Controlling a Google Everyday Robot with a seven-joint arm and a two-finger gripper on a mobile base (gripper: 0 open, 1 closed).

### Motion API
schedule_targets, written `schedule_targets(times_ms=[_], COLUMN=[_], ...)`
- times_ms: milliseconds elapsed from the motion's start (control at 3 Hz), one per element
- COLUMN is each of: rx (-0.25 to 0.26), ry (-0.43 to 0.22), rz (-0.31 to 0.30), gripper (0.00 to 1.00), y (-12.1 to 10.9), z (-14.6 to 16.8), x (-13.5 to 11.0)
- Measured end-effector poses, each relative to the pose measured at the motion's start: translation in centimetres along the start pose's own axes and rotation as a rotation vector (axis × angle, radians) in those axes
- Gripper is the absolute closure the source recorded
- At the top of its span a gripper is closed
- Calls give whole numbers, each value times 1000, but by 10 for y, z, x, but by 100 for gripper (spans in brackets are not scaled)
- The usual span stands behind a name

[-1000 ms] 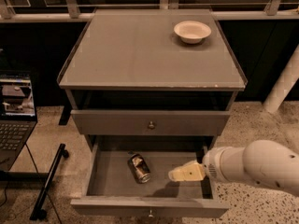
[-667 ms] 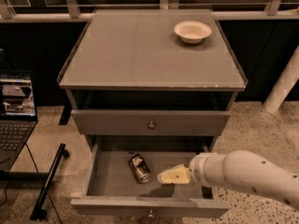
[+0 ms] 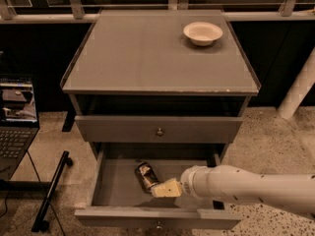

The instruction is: Pick orange can from middle drawer and place on counter

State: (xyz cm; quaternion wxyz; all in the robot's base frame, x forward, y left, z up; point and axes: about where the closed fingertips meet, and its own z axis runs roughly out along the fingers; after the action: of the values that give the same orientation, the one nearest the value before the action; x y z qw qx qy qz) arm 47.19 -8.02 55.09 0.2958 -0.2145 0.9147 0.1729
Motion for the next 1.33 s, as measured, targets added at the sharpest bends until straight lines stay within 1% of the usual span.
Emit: schedule_targets(times_ms=[333, 667, 1000, 1333], rx=[-4, -41, -102, -164], ry=[-18, -40, -69, -73], rz=[28, 17, 8, -8], gripper=[0, 0, 0, 0], y=[-4, -7, -9, -7], z=[7, 27, 67, 104], x=[3, -1, -12, -19])
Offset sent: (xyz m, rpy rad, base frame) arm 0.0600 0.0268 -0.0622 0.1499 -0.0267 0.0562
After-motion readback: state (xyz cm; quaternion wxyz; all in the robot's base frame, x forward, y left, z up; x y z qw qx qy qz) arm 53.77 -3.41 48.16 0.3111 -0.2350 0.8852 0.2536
